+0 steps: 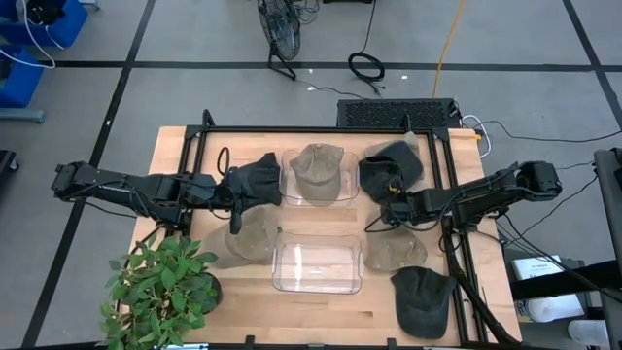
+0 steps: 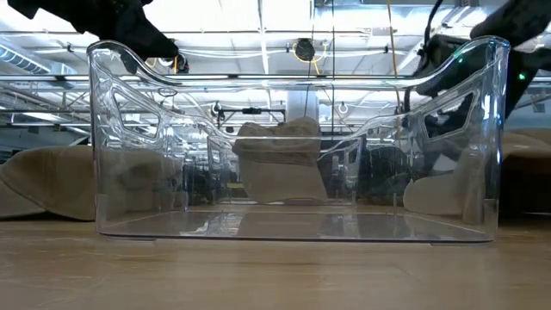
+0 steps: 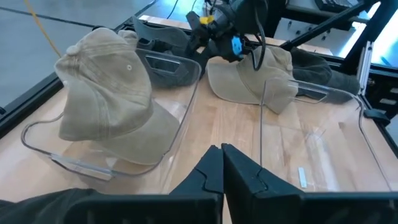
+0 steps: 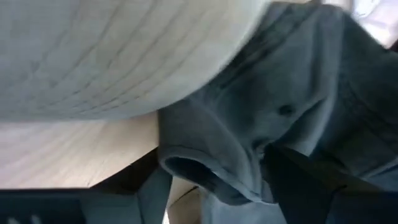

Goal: Pick & Place hat
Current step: Put the black cap into the bottom transparent bin

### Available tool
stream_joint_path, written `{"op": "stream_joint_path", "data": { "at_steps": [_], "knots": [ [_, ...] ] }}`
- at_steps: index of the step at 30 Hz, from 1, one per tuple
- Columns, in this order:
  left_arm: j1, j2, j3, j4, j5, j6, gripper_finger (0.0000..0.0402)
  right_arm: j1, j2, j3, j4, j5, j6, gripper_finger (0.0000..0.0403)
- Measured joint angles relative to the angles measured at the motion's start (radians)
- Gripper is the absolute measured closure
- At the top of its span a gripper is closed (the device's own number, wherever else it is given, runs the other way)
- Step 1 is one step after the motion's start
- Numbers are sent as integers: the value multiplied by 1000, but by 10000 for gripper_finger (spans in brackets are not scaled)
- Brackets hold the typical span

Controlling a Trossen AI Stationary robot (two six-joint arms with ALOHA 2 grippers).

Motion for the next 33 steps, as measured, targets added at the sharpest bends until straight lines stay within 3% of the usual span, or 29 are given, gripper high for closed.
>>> {"op": "stream_joint_path", "data": {
  "at_steps": [3, 9, 13, 21, 28, 33],
  "knots": [
    [0, 0, 0, 0, -4, -21, 382, -13, 0, -33, 64, 42, -16, 232],
    [0, 0, 0, 0, -5, -34, 394, -14, 0, -35, 66, 40, 119, 383],
    [0, 0, 0, 0, -5, -35, 394, -12, -1, -25, 25, 46, 221, 384],
    [0, 0, 0, 0, -5, -35, 391, -11, -68, 159, -387, 97, 575, 393],
    [0, 0, 0, 0, -52, -26, 382, -11, -199, 333, -534, 91, 829, 393],
    [0, 0, 0, -1, -56, -25, 393, -11, -287, 464, -539, 90, 992, 393]
  ]
}}
